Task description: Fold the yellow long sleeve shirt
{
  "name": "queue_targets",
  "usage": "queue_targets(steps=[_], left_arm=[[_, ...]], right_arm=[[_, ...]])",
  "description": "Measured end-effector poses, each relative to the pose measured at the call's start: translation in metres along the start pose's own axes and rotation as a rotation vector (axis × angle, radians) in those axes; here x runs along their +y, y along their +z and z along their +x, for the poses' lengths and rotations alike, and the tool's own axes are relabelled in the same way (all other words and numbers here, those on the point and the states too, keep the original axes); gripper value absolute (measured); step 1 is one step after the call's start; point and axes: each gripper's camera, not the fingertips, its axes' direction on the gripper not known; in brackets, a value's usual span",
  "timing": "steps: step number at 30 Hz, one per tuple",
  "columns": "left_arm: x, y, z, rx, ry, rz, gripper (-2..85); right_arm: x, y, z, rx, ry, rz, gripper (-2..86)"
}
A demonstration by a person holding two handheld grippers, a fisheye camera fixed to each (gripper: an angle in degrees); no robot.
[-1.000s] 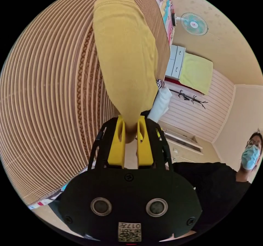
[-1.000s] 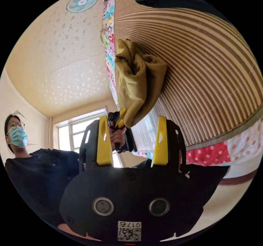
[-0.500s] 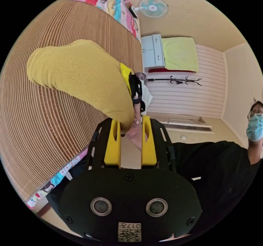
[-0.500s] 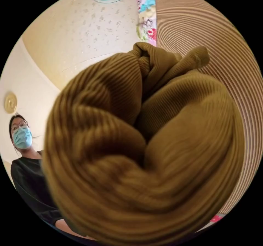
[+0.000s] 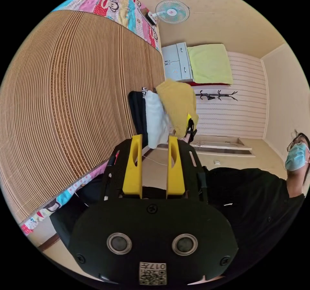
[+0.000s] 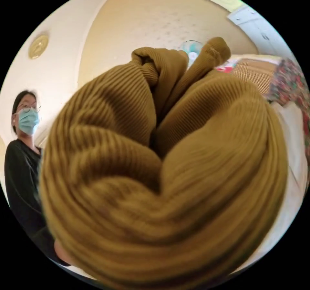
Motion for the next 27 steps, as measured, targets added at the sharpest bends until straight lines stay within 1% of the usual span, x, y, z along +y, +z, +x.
queue_targets(steps=[2, 3, 5, 6, 8, 9, 11, 13, 17, 19, 21, 23, 27], left_arm=[[0.0, 0.003, 0.006, -0.011, -0.018, -0.004, 11.4], [-0.001, 0.006, 0.012, -0.021, -0.022, -0.007, 11.4], [-0.002, 0.011, 0.022, -0.041, -0.025, -0.014, 11.3], [-0.003, 0.015, 0.029, -0.051, -0.028, -0.018, 11.3], [-0.004, 0.022, 0.039, -0.056, -0.04, -0.025, 11.3], [-0.005, 0.027, 0.044, -0.059, -0.054, -0.031, 11.2], [-0.004, 0.033, 0.047, -0.06, -0.1, -0.033, 10.8], [-0.001, 0.033, 0.047, -0.039, -0.155, -0.013, 10.3], [0.016, 0.009, 0.035, -0.031, -0.313, 0.092, 9.5], [0.03, -0.011, 0.027, -0.092, -0.378, 0.137, 8.8], [0.053, -0.041, 0.017, -0.263, -0.472, 0.181, 6.2], [0.074, -0.063, 0.008, -0.364, -0.531, 0.199, 2.4], [0.124, -0.103, -0.006, -0.482, -0.664, 0.198, -0.1]], right_arm=[[0.039, -0.023, 0.066, 0.223, 0.311, 0.02, 10.2], [0.049, -0.028, 0.077, 0.223, 0.359, 0.035, 9.8], [0.075, -0.046, 0.1, 0.025, 0.44, 0.17, 9.5], [0.079, -0.048, 0.099, 0.021, 0.44, 0.19, 9.8], [0.093, -0.053, 0.093, 0.083, 0.438, 0.208, 9.5], [0.097, -0.054, 0.094, 0.085, 0.446, 0.212, 9.4], [0.12, -0.064, 0.097, 0.061, 0.482, 0.287, 8.3], [0.136, -0.071, 0.095, 0.056, 0.495, 0.331, 7.1], [0.159, -0.079, 0.091, 0.082, 0.518, 0.339, 4.5], [0.17, -0.083, 0.093, 0.083, 0.543, 0.366, 3.5], [0.183, -0.086, 0.096, 0.077, 0.574, 0.403, 2.5], [0.202, -0.09, 0.097, 0.064, 0.641, 0.47, 1.3], [0.228, -0.09, 0.081, 0.059, 0.625, 0.545, 0.6]])
